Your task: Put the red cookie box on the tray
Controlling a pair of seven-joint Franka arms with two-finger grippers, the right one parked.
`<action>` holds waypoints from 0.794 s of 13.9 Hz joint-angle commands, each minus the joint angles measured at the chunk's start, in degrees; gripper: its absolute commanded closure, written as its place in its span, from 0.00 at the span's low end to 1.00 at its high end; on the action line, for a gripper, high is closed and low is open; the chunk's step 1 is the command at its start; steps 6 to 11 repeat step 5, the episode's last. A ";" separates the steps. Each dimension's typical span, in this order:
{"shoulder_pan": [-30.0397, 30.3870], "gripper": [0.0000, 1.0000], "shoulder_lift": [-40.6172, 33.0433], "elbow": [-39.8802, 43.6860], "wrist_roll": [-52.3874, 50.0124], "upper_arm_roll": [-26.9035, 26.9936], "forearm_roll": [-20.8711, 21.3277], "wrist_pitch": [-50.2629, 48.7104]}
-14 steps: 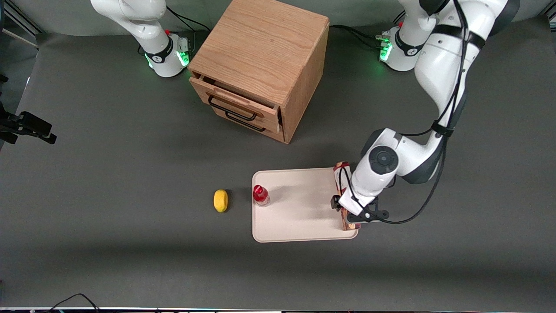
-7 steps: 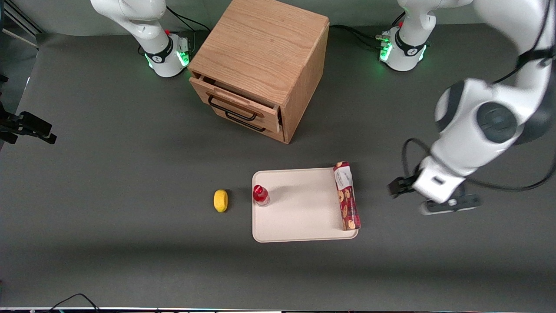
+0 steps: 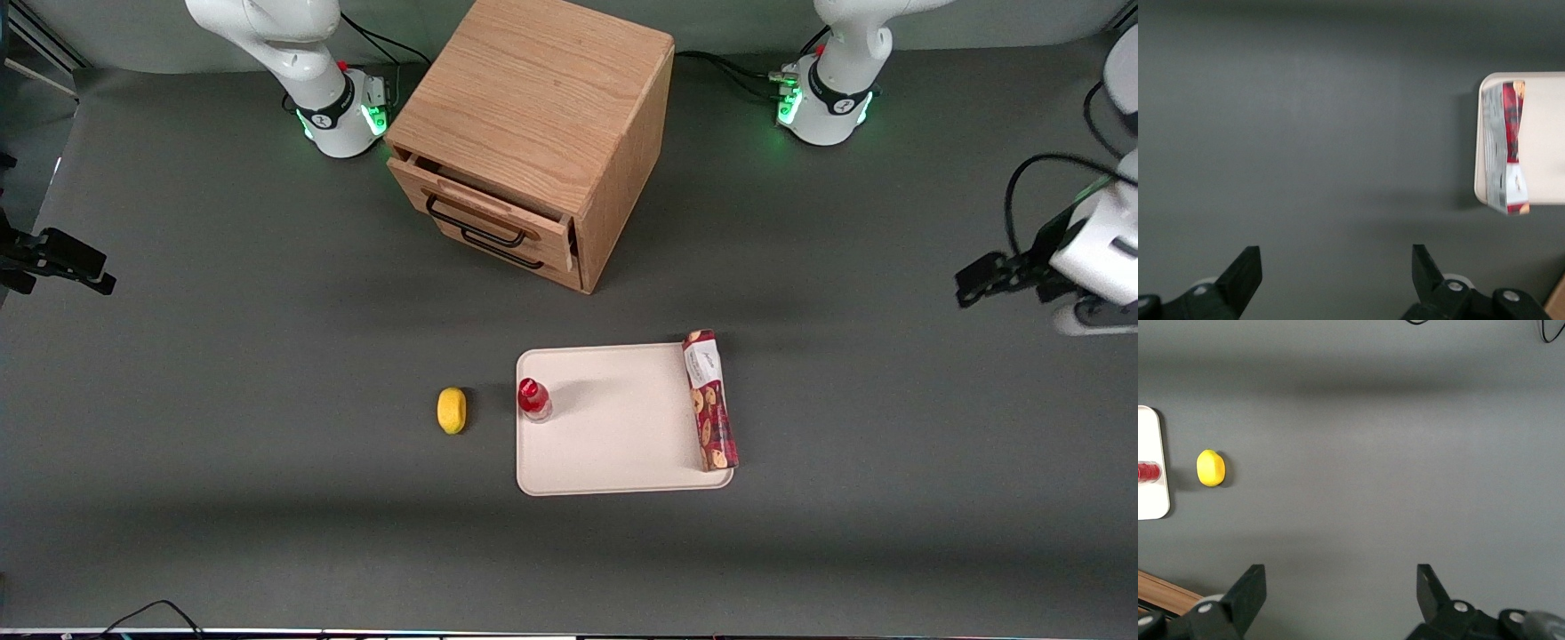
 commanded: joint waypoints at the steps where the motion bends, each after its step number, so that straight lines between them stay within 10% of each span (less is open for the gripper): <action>1: 0.21 0.00 -6.19 -2.52 4.19 0.78 -1.84 -3.50; 11: 0.83 0.00 -7.70 -1.38 5.78 0.88 -3.43 -6.85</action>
